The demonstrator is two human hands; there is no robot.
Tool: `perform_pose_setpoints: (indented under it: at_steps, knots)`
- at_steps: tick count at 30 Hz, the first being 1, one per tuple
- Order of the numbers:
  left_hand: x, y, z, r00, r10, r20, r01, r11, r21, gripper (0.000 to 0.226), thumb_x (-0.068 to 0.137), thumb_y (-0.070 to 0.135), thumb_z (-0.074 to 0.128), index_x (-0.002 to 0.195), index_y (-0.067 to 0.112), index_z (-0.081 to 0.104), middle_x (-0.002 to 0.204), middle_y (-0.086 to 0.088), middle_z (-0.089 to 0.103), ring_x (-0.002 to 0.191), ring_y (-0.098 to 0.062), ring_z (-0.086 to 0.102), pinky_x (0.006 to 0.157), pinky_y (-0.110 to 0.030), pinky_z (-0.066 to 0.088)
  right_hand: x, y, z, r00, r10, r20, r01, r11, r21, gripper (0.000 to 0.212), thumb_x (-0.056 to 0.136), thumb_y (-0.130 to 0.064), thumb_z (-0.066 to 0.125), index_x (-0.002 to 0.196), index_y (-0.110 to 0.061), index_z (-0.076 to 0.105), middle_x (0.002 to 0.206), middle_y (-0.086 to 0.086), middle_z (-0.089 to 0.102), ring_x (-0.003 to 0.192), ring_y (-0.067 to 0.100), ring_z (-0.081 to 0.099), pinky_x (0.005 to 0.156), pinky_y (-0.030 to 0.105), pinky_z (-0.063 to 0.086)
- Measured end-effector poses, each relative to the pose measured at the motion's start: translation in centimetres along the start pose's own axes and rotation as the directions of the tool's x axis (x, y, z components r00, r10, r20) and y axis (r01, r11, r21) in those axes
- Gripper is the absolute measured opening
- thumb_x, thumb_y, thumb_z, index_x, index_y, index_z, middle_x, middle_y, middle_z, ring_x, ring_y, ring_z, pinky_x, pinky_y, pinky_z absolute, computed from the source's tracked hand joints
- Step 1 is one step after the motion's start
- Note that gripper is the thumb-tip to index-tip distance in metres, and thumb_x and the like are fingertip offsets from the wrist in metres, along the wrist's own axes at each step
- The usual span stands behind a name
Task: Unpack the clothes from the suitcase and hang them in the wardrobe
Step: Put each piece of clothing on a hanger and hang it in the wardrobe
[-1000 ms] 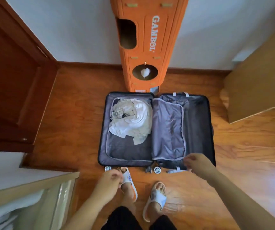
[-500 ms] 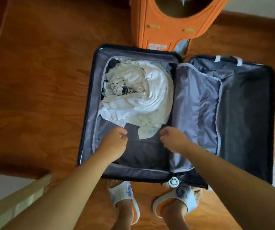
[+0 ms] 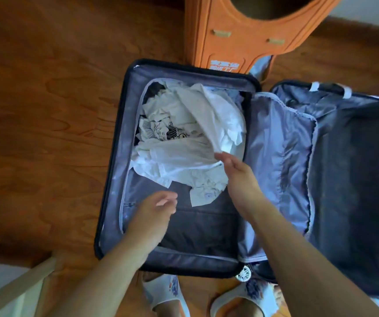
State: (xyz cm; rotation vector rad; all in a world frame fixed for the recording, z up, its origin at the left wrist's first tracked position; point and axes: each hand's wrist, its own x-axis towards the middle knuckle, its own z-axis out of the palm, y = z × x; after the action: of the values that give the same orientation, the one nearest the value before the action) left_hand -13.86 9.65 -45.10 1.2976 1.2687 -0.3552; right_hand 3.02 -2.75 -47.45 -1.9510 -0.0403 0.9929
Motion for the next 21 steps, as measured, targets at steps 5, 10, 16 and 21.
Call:
perform_pose_setpoints:
  at_steps: [5, 10, 16, 21]
  knots:
    - [-0.6, 5.5, 4.8, 0.991, 0.087, 0.104, -0.066, 0.979, -0.192, 0.028, 0.102, 0.045, 0.055, 0.128, 0.037, 0.061, 0.122, 0.016, 0.068, 0.113, -0.007, 0.064, 0.098, -0.034, 0.051, -8.6, 1.0, -1.8, 0.961, -0.091, 0.261, 0.094, 0.996, 0.001, 0.03, 0.108, -0.024, 0.039, 0.114, -0.025, 0.069, 0.124, -0.018, 0.063, 0.124, -0.004, 0.052, 0.103, 0.014, 0.036]
    - [-1.4, 5.8, 5.5, 0.993, -0.121, -0.012, 0.119, 0.987, -0.111, 0.016, 0.099, 0.026, 0.057, 0.105, 0.027, 0.072, 0.101, -0.001, 0.073, 0.096, -0.026, 0.069, 0.09, -0.048, 0.058, -14.2, 2.9, -2.3, 0.846, 0.023, 0.532, 0.021, 0.997, -0.078, 0.027, 0.106, -0.021, 0.045, 0.118, -0.024, 0.069, 0.131, -0.01, 0.061, 0.126, 0.0, 0.052, 0.103, 0.012, 0.037]
    - [-10.8, 6.5, 1.1, 1.0, 0.029, -0.002, -0.029, 0.999, 0.043, 0.044, 0.101, 0.01, 0.055, 0.079, 0.044, 0.073, 0.09, 0.011, 0.076, 0.095, -0.017, 0.07, 0.087, -0.036, 0.054, -14.7, 2.8, -6.1, 0.909, 0.41, 0.072, -0.401, 0.91, -0.105, 0.027, 0.099, -0.027, 0.054, 0.124, -0.037, 0.057, 0.128, -0.005, 0.061, 0.107, 0.009, 0.061, 0.088, 0.028, 0.052]
    - [-18.0, 9.5, -4.7, 0.99, 0.102, 0.1, -0.101, 0.995, -0.02, 0.057, 0.092, -0.007, 0.05, 0.084, 0.04, 0.081, 0.099, 0.007, 0.078, 0.098, -0.007, 0.07, 0.087, -0.028, 0.047, -13.2, -1.4, -5.7, 0.844, 0.528, 0.097, -0.536, 0.817, 0.214, 0.07, 0.097, -0.047, 0.059, 0.156, -0.031, 0.026, 0.16, -0.002, 0.029, 0.142, 0.028, 0.037, 0.106, 0.046, 0.043]
